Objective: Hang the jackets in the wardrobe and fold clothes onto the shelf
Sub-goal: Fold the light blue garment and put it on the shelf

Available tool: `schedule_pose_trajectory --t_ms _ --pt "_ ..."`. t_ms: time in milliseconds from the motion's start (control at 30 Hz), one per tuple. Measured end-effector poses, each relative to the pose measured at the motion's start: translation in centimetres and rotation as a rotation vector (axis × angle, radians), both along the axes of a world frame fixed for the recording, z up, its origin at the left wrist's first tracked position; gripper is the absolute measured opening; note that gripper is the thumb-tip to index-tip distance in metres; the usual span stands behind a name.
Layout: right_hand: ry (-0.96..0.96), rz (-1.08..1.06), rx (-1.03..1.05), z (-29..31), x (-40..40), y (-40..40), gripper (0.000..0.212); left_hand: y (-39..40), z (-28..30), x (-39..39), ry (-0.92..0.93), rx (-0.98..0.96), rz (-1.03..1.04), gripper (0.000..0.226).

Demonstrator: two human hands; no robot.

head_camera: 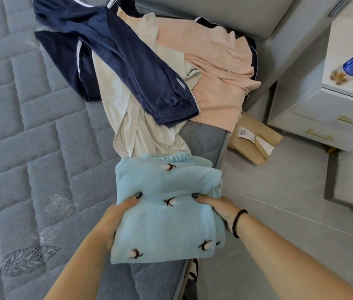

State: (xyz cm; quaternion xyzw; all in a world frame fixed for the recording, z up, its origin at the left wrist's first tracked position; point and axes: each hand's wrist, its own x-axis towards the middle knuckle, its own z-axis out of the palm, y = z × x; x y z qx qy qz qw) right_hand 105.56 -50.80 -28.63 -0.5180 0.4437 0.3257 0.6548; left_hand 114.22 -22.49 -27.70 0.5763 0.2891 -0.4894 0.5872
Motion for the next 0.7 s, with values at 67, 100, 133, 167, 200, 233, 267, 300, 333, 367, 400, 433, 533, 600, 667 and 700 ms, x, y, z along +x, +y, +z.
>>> schedule_pose_trajectory --t_ms 67,100,133,167,200,233,267,300,333,367,400,433,533,600,667,700 --pt "-0.022 -0.044 0.047 1.0 0.0 0.3 0.072 -0.1 0.0 0.9 -0.028 -0.007 0.053 0.064" --pt "-0.039 -0.063 0.061 1.5 0.1 0.4 0.07 -0.2 0.2 1.3 -0.056 0.001 0.071 0.069" --pt "-0.059 -0.081 0.066 2.1 0.1 0.4 0.069 -0.3 0.7 1.7 -0.078 0.004 0.079 0.074" --pt "-0.078 -0.101 0.069 2.8 0.1 0.3 0.069 -0.4 1.3 1.8 -0.087 -0.01 0.077 0.074" --pt "-0.094 -0.124 0.073 3.4 0.1 0.2 0.07 -0.6 2.0 1.8 -0.086 -0.039 0.068 0.07" --pt "-0.105 -0.15 0.084 4.1 -0.1 0.0 0.07 -0.8 2.9 1.8 -0.089 -0.067 0.054 0.066" --pt "-0.114 -0.174 0.101 4.8 -0.4 -0.4 0.07 -1.2 3.8 1.6 -0.104 -0.089 0.041 0.065" --pt "-0.121 -0.194 0.12 5.4 -0.7 -0.8 0.069 -1.7 4.8 1.5 -0.129 -0.106 0.027 0.065" --pt "-0.128 -0.21 0.138 6.1 -1.1 -1.2 0.068 -2.5 6.0 1.5 -0.153 -0.122 0.013 0.066" --pt "-0.133 -0.225 0.151 6.9 -1.6 -1.6 0.066 -3.4 7.2 1.4 -0.177 -0.142 0.001 0.065" --pt "-0.136 -0.244 0.155 7.6 -2.1 -2.1 0.065 -4.3 8.3 1.4 -0.201 -0.167 -0.013 0.061" --pt "-0.138 -0.265 0.155 8.3 -2.7 -2.7 0.064 -5.4 9.4 1.4 -0.221 -0.189 -0.029 0.058" --pt "-0.167 -0.349 0.131 10.3 -5.2 -4.8 0.059 -9.0 12.2 1.2 -0.27 -0.22 -0.111 0.044" --pt "-0.193 -0.412 0.106 11.9 -7.0 -6.2 0.059 -11.4 13.8 0.9 -0.312 -0.224 -0.19 0.045" --pt "-0.225 -0.47 0.09 13.6 -9.0 -7.7 0.059 -14.1 15.4 0.3 -0.356 -0.238 -0.265 0.051" --pt "-0.246 -0.496 0.08 14.5 -10.0 -8.6 0.058 -15.5 16.3 -0.2 -0.375 -0.257 -0.302 0.051"
